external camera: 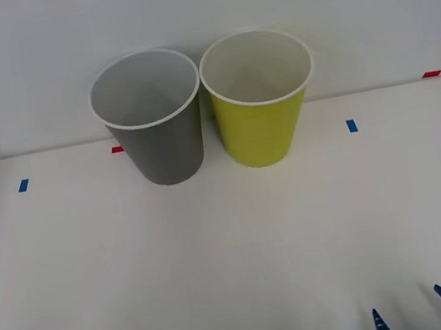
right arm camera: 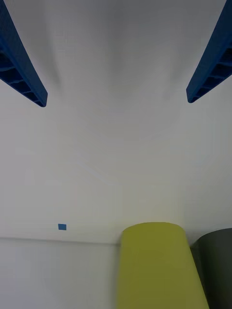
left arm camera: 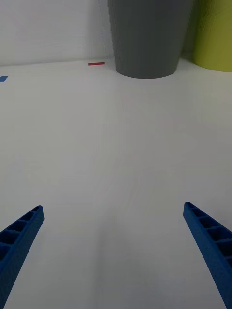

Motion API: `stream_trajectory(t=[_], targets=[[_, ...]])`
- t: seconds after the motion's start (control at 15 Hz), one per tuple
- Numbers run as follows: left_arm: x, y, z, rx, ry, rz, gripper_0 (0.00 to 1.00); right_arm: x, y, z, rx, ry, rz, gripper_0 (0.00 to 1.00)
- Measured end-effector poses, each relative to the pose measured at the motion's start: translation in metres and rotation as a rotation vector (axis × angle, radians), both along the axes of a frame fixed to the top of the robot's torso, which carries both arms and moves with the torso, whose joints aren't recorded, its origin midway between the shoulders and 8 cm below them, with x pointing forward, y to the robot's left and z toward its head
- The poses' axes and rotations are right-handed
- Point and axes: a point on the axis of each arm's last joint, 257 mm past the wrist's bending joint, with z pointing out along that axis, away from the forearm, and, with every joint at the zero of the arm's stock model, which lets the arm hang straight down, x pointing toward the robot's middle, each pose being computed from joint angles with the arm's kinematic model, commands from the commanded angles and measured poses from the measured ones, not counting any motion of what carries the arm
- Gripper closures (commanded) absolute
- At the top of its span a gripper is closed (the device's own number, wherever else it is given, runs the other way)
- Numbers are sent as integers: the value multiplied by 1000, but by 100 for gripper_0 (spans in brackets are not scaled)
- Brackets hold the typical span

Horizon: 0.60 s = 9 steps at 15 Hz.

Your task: Put cans in the gray bin and PET bottles in the light green bin.

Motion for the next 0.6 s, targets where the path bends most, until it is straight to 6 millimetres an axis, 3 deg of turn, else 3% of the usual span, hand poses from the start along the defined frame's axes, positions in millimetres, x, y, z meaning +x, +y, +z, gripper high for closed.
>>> stream_trajectory(t=[0.6], targets=[[0,0,0,0,0,0,0,0,0,0,0,0,0,0]])
